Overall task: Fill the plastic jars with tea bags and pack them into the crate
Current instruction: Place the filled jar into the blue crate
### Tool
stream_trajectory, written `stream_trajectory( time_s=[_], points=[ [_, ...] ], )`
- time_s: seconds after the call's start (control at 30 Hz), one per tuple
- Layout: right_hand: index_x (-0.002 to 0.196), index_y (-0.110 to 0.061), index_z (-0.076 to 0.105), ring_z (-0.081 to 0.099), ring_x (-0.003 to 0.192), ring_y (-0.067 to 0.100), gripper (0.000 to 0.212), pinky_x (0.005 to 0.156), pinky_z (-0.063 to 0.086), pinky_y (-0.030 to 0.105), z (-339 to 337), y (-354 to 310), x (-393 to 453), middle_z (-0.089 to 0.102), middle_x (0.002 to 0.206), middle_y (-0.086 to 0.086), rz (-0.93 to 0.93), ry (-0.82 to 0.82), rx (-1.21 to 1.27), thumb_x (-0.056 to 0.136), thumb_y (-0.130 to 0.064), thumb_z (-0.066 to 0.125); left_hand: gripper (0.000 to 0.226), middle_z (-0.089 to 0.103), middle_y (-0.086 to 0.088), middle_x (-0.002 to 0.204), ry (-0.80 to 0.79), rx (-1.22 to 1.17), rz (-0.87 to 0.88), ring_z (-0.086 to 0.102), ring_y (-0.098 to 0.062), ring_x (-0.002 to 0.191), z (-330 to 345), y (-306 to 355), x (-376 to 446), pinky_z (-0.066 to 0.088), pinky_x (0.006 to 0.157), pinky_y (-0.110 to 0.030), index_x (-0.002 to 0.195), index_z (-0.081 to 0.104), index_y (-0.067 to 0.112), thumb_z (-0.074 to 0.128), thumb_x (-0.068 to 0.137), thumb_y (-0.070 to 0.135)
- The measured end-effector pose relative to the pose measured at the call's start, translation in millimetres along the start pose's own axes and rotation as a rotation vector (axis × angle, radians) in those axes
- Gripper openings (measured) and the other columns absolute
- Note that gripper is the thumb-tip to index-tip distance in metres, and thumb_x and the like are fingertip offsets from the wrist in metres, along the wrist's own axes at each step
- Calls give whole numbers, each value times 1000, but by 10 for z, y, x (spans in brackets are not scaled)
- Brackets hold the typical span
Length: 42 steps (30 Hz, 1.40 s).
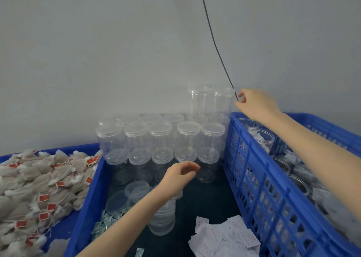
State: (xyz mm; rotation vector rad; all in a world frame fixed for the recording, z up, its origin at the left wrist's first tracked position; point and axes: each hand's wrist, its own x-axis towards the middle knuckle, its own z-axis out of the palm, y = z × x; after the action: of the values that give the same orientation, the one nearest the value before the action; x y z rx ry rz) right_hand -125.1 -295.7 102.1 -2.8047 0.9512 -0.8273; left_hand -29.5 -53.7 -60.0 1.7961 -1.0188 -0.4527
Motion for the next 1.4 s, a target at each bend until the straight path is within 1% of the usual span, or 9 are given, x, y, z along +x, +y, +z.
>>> stream_trajectory(
  time_s=[0.23, 0.37, 0.57, 0.73, 0.87, 1.1, 1.2, 1.33, 1.4],
  points=[
    [122, -14, 58, 59, 106, 27, 33, 81, 46, 35, 305, -932, -332, 63, 120, 6, -347, -158, -126, 98, -33, 48, 24, 65, 14, 94, 189, 206, 20, 59, 4, 84, -389, -62, -72, 42, 71, -2, 104, 69, 21, 55, 90, 8],
    [121, -15, 57, 59, 107, 26, 32, 79, 45, 36, 662, -1176, -512, 62, 122, 6, -463, -234, -193, 99, -34, 47, 27, 64, 5, 110, 417, 309, -16, 57, -11, 98, -755, -112, -65, 48, 86, -27, 112, 65, 19, 57, 89, 10],
    [119, -16, 58, 61, 104, 27, 29, 77, 45, 35, 1154, -1306, -863, 63, 120, 8, -498, -403, -158, 98, -35, 49, 47, 47, -7, 139, 638, 590, -74, 46, -24, 124, -1265, -374, -2, 40, 101, -35, 132, 50, 16, 63, 87, 12],
    [119, -18, 59, 61, 104, 26, 30, 81, 46, 35, 1436, -1356, -1098, 64, 119, 6, -482, -541, -75, 98, -36, 49, 64, 31, -5, 153, 554, 998, 35, 30, -24, 140, -1475, -452, 270, 28, 113, -38, 146, 30, 16, 61, 91, 31],
    [122, -18, 59, 60, 106, 24, 30, 85, 46, 35, 1600, -1450, -1280, 65, 118, 2, -491, -587, 30, 97, -33, 50, 65, 28, -5, 155, 495, 1145, 56, 22, -24, 145, -1466, -466, 483, 20, 115, -37, 148, 26, 16, 53, 94, 43],
    [119, -19, 60, 60, 101, 21, 26, 79, 44, 31, 1796, -1498, -1509, 64, 118, 0, -487, -621, 151, 97, -31, 50, 40, 57, -1, 134, 549, 1194, 146, 50, -19, 126, -1467, -523, 578, 31, 108, -30, 135, 51, 17, 53, 97, 28],
    [119, -20, 60, 61, 100, 19, 27, 81, 47, 32, 1779, -1481, -1485, 65, 115, -2, -447, -610, 193, 98, -33, 50, 32, 68, -5, 116, 559, 1164, 159, 62, -24, 111, -1483, -480, 540, 44, 98, -32, 122, 63, 14, 61, 92, 22],
    [121, -22, 60, 62, 100, 16, 27, 82, 48, 30, 1748, -1478, -1389, 66, 115, -3, -398, -587, 233, 98, -34, 53, 20, 74, -7, 82, 633, 1155, 194, 71, -25, 77, -1479, -404, 423, 56, 67, -31, 92, 76, 10, 81, 73, 13],
    [120, -22, 61, 63, 99, 15, 26, 83, 50, 30, 1743, -1489, -1358, 67, 114, -4, -372, -584, 258, 98, -34, 54, 20, 74, -8, 85, 621, 1118, 190, 71, -26, 78, -1481, -378, 387, 56, 67, -31, 97, 75, 10, 76, 78, 14]
  ],
)
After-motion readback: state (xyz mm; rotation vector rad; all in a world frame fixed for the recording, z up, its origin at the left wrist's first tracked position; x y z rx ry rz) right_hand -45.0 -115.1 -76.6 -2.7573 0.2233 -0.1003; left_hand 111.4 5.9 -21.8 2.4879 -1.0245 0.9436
